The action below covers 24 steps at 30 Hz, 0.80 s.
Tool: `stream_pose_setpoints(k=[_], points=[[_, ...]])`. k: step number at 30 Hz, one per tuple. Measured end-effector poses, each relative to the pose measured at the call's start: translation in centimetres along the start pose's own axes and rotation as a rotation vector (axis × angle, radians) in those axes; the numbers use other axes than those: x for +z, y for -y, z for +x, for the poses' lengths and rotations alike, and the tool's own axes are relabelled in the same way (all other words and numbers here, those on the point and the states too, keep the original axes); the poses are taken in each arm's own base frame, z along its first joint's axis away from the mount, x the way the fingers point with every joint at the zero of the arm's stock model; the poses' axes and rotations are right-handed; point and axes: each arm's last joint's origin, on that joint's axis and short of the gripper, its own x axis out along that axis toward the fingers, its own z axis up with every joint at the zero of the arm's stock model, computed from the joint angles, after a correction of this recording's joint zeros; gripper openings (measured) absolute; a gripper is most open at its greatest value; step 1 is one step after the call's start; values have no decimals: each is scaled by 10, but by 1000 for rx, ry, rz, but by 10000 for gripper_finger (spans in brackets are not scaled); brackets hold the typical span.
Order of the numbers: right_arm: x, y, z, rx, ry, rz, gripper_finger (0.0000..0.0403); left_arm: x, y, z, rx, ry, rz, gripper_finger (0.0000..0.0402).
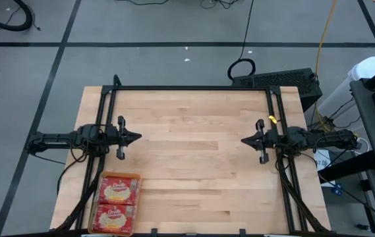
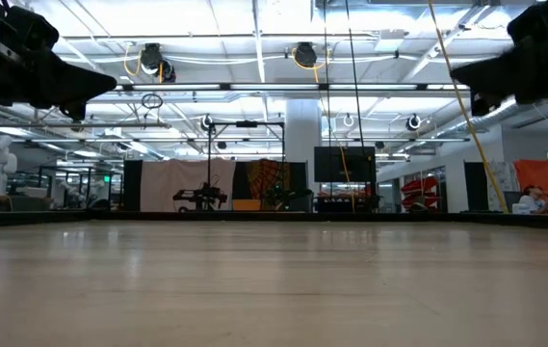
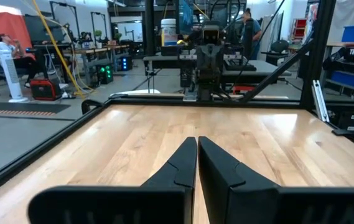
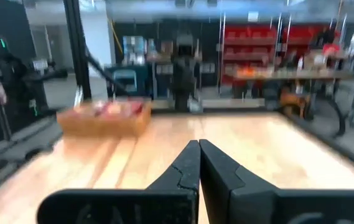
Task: Sort popcorn bags into baskets
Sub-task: Return to Home Position
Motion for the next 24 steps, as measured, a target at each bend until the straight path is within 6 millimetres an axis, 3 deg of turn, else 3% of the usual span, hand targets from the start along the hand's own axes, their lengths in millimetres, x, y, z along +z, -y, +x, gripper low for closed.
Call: stream_pose_setpoints(k=[4,10,24], points=[[-9,0,0,6,-89,-3,0,0,0,0,0,0,0,21],[-7,0,0,4,-56,-102,0,0,0,0,0,1,0,21],[-7,0,0,4,-61,-84,0,0,0,0,0,0,0,21]])
